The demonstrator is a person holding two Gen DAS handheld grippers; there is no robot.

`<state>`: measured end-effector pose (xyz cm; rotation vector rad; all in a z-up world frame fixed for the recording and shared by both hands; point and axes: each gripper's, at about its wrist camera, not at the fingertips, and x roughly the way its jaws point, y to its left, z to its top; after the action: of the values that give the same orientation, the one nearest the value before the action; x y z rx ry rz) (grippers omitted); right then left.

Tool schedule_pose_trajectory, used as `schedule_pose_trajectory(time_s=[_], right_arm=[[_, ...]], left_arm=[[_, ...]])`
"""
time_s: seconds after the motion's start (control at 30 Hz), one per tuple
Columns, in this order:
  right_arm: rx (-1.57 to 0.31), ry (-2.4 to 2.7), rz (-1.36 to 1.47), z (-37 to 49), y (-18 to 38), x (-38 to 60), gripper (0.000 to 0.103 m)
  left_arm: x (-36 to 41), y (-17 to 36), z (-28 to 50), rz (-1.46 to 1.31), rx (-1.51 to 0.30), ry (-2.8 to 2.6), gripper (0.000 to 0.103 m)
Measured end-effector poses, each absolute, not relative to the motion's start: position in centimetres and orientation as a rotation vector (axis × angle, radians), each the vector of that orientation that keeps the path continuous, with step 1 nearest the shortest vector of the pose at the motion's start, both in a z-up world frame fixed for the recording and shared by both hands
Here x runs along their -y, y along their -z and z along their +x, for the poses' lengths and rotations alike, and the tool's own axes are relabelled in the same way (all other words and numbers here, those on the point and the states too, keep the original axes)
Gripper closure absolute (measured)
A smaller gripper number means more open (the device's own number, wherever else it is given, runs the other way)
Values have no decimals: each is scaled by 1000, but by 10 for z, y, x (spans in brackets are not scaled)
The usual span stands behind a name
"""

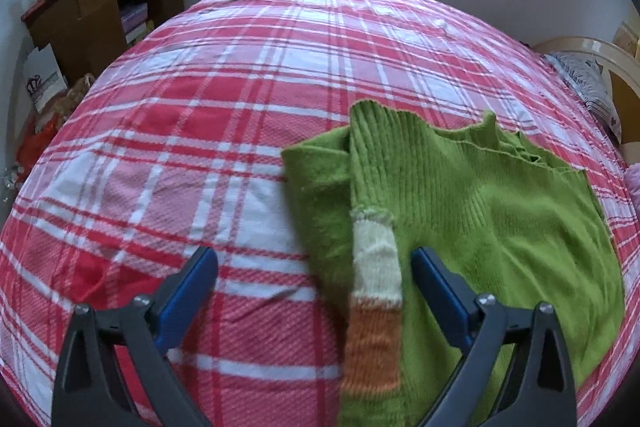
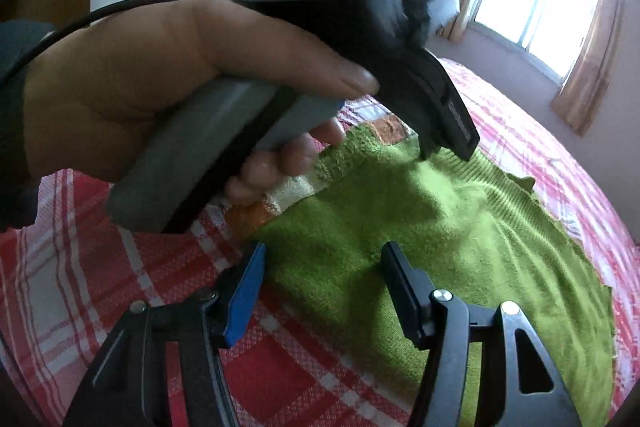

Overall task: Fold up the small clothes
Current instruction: 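Move the left tool to the striped sleeve cuff and close on it, then lift the sleeve cuff with the left tool above the sweater body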

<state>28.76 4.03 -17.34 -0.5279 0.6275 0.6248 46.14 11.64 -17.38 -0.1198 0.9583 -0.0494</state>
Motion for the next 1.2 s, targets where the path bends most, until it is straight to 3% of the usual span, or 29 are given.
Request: schedule_pose_trajectory(time_s=[0.13, 0.27, 0.43, 0.57, 0.87, 1.2], right_arm=[[-618, -620, -525, 283, 173, -41, 43], [-612, -638, -531, 277, 173, -44, 59], [-623, -665, -519, 274, 172, -44, 71], [-626, -676, -509, 283, 174, -42, 79], [-616, -708, -456, 284, 166, -33, 96], [-536, -700, -355, 273, 128, 3, 98]], left_arm=[[-115, 173, 470, -114, -965, 71, 9], [-113, 171, 476, -143, -961, 124, 32], [-111, 172, 479, -164, -956, 176, 50], [-114, 173, 481, -213, -948, 237, 78], [-109, 164, 482, -221, -958, 249, 85], [-105, 125, 470, -276, -898, 286, 85]])
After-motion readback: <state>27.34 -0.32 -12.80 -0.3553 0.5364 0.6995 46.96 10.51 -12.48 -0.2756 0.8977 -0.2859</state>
